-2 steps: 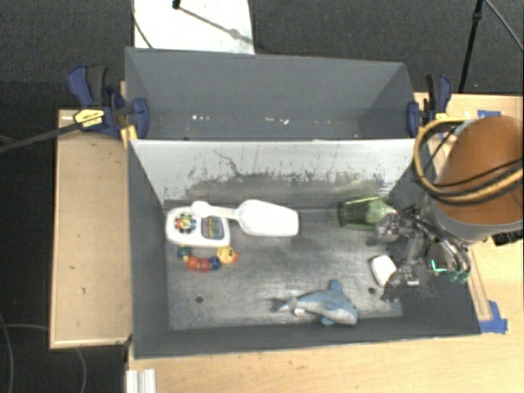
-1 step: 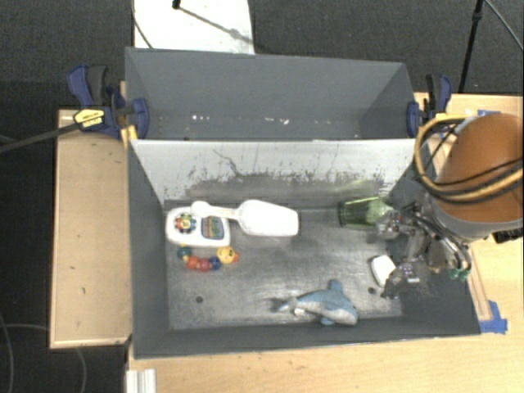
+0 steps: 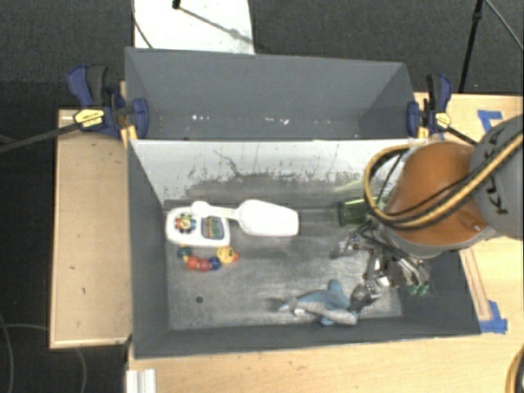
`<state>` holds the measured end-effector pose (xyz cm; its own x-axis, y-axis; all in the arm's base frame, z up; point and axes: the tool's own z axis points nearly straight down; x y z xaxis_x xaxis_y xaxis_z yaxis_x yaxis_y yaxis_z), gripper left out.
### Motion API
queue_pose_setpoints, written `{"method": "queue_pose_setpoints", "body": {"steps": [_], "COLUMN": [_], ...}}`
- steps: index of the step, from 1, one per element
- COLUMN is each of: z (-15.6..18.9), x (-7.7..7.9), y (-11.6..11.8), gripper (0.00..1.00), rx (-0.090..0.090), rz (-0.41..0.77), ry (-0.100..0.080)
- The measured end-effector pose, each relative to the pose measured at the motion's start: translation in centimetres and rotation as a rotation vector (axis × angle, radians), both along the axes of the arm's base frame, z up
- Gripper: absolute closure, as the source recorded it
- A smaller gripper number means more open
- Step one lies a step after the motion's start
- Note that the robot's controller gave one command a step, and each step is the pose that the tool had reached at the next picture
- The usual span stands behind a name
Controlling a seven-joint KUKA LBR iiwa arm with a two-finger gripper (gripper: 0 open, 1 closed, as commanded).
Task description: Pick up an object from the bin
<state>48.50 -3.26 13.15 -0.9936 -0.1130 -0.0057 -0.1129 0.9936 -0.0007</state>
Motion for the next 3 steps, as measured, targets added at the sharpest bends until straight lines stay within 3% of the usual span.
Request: {"method": "queue_pose_setpoints", "body": {"steps": [1, 2, 3], "z": [0.5, -0.5, -4.3], "x": [1.6, -0.5, -0.5], "y": [4.6, 5.0, 6.0], "gripper": [0.00, 0.00, 0.00], "rx": [0.002, 0.000, -0.001], "rz": [0.001, 0.068, 0.179], "ry": [0.001, 0.007, 0.000]}}
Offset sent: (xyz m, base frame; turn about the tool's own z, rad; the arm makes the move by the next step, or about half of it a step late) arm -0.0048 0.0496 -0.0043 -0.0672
